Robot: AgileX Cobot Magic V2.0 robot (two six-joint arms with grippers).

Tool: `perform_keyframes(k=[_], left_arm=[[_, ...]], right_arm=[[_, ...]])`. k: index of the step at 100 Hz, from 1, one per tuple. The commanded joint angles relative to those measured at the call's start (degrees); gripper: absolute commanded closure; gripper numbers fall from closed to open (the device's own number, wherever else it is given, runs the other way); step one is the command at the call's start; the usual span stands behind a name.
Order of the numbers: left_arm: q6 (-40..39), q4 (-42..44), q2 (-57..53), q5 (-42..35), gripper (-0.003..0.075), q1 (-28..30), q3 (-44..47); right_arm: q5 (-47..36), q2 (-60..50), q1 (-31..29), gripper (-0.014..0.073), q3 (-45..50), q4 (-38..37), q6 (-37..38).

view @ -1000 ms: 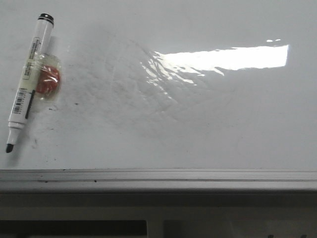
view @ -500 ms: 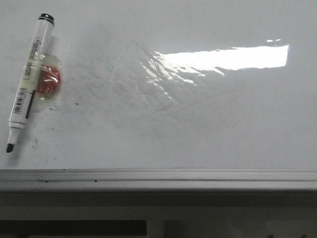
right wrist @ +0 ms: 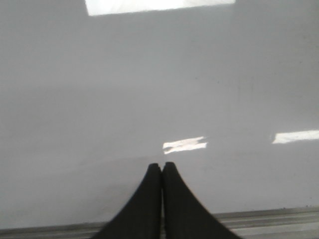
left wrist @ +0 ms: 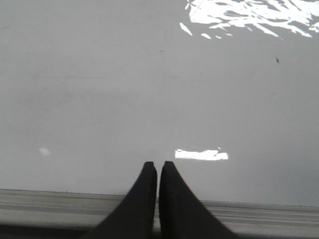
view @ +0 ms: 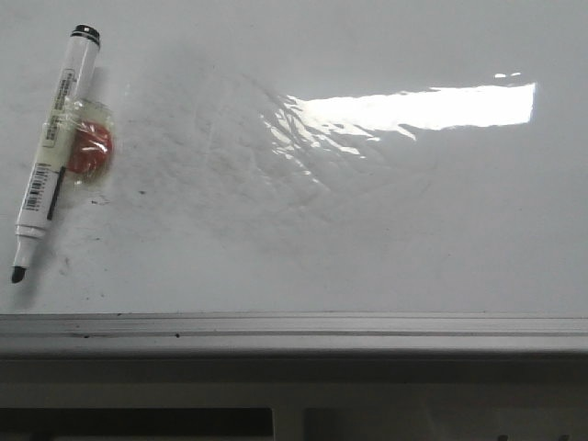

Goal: Write number 8 on whiteboard

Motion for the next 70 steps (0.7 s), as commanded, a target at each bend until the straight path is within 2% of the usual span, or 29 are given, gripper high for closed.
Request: perform_keyframes(k=[1, 21, 35, 48, 60, 70], left_arm=[[-0.5, 0.4, -1.5, -4.2, 0.0741, -0.2, 2.3], [-0.5, 0.3, -1.5, -4.2, 0.0741, -0.2, 2.3], [-0.5, -0.1, -1.5, -5.8, 0.0741, -0.2, 2.3], [-0.5, -1.3, -1.5, -12.0, 0.0741, -0.2, 2.3], [-0.5, -1.4, -1.5, -18.4, 0.0741, -0.2, 2.3], [-0.5, -2.3, -1.5, -20.4, 0.0741, -0.2, 2.2]], right_arm=[[-1.6, -1.3, 0.0, 0.0657, 0.8, -0.1, -0.5], [-3.3, -1.3, 0.0, 0.0657, 0.8, -0.1, -0.5], [-15.5, -1.3, 0.0, 0.0657, 0.8, 2.0, -0.5], [-23.9, -1.3, 0.0, 0.0657, 0.8, 2.1, -0.5], [-26.3, -1.3, 0.0, 0.0657, 0.8, 2.1, -0.5], [-29.1, -1.2, 0.0, 0.0657, 0.8, 2.1, -0.5]])
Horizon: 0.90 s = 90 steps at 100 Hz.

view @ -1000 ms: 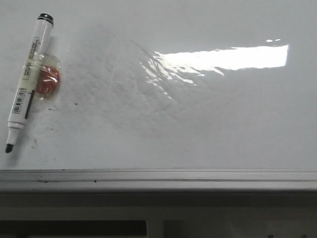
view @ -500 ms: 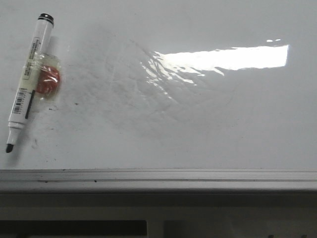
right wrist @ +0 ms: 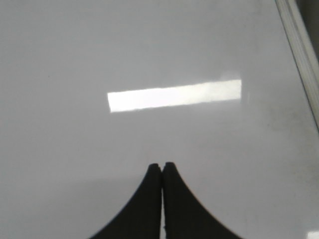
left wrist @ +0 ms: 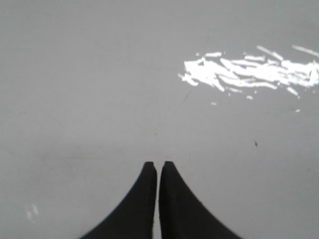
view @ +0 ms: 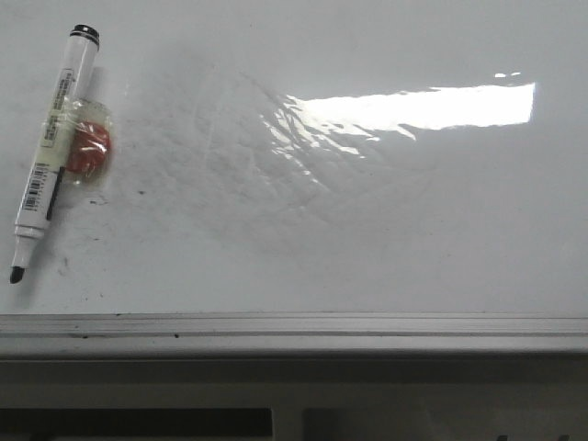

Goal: Write number 8 on whiteboard

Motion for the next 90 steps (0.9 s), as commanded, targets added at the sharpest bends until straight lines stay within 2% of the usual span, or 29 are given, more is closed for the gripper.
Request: perform_keyframes(k=[1, 12, 29, 46, 64, 71, 83, 90], left_arm=[[-0.5, -2.0, -1.5, -7.5, 0.0741, -0.2, 2.2], [-0.5, -4.2, -1.5, -7.3, 0.0741, -0.2, 1.0], [-0.5, -2.7, 1.3, -1.4, 0.0741, -0.2, -4.9], [0.0, -2.6, 6.5, -1.7, 0.0741, -0.2, -9.5], [0.0, -1.6, 10.3, -1.8, 0.0731, -0.2, -10.3], [0.0, -1.6, 11.7, -2.3, 0.0672, -0.2, -10.3], [0.0, -1.6, 14.1, -5.3, 0.0464, -0.2, -10.3], [-0.1, -2.2, 15.8, -8.1, 0.0374, -0.2, -10.3]], right_arm=[[-7.8, -1.2, 0.0, 0.0657, 0.8, 0.0, -0.5], [-5.5, -1.2, 0.2, 0.0657, -0.7, 0.0, -0.5], [10.1, 1.2, 0.3, 0.0657, -7.6, 0.5, -0.5], [21.1, 8.0, 0.3, 0.0657, -14.0, 1.4, -0.5], [23.1, 12.0, 0.3, 0.0657, -15.8, 4.3, -0.5], [23.2, 12.1, 0.3, 0.0657, -15.8, 4.3, -0.5], [23.1, 12.1, 0.3, 0.0657, -15.8, 4.3, -0.5], [23.0, 12.1, 0.3, 0.0657, -15.8, 4.3, -0.5]])
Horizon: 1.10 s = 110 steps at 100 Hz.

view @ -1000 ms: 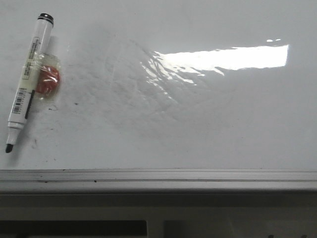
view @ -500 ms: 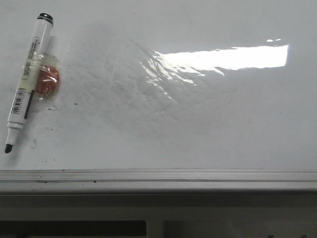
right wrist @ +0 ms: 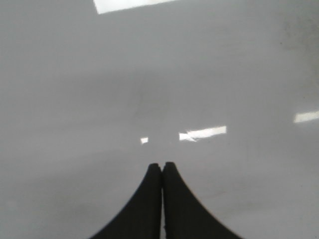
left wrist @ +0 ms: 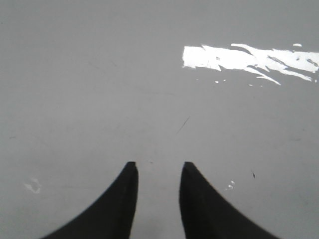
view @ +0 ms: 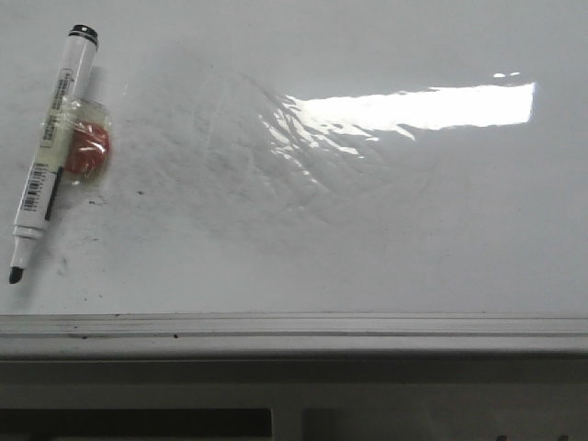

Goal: Write number 8 on whiteboard

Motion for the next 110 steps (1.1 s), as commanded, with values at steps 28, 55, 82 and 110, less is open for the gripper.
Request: perform_keyframes(k=[28, 55, 82, 110], left_arm=[[-0.2, 4.7, 11.5, -17.3, 0.0332, -12.2, -2.3], [-0.4, 4.4, 23.1, -25.5, 0.0334, -33.4, -2.4], [-0.4, 0.0, 34.5, -30.0, 0.0335, -39.8, -4.9], [-0.4, -0.2, 41.3, -30.3, 0.0407, -40.0, -6.3]], right_arm=[[-4.1, 1.1, 0.2, 0.0657, -2.1, 0.0, -0.5], [-4.0, 1.1, 0.2, 0.0657, -2.0, 0.0, -0.5], [-4.3, 1.1, 0.2, 0.0657, -1.5, 0.0, -0.5], [-5.6, 1.1, 0.2, 0.0657, -1.5, 0.0, -0.5]])
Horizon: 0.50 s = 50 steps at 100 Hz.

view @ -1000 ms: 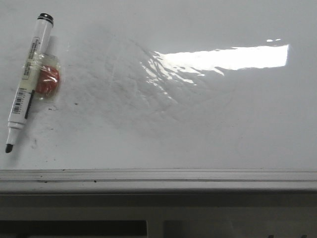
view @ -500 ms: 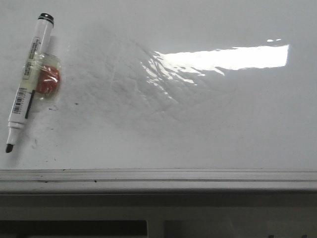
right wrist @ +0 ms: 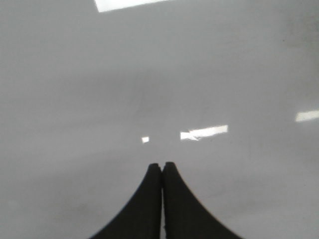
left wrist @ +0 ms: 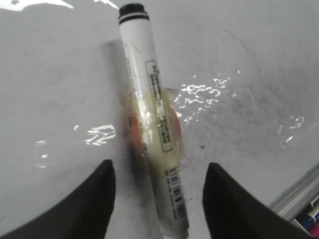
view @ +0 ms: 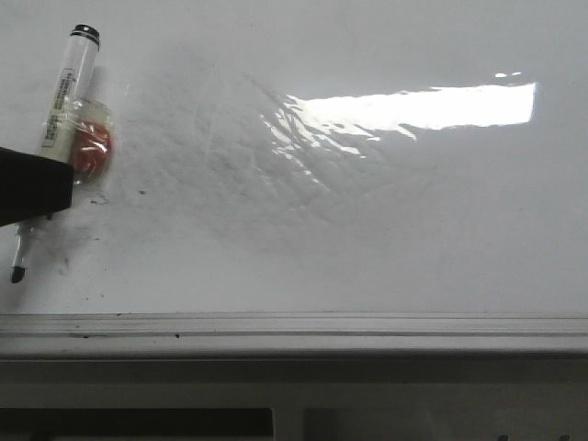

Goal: Write number 8 on whiteboard

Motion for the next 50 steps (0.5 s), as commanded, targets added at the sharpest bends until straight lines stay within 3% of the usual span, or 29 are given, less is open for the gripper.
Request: perform_keyframes(k=[1, 18, 30, 39, 50], left_arm=[[-0.4, -0.6, 1.2, -4.8, 0.0414, -0.6, -2.0], [-0.4, -0.6, 2.4, -4.2, 0.0616, -0.6, -2.0], [-0.4, -0.6, 2.4, -4.1, 0.0741, -0.6, -2.0], [-0.4, -0.4, 2.4, -4.5, 0.0741, -0.6, -2.0], [-0.1, 3.4, 2.4, -5.3, 0.0741, -0.6, -2.0]], right_arm=[[-5.6, 1.1, 0.2, 0.0657, -1.5, -0.1, -0.5], [-5.6, 1.1, 1.4, 0.0657, -1.8, 1.7, -0.5], [-2.5, 2.7, 6.8, 0.0657, -2.9, 1.7, -0.5], [-0.6, 5.7, 12.5, 0.0657, -4.2, 3.2, -1.1], [1.6, 10.7, 21.9, 0.0654, -7.1, 8.4, -9.6]])
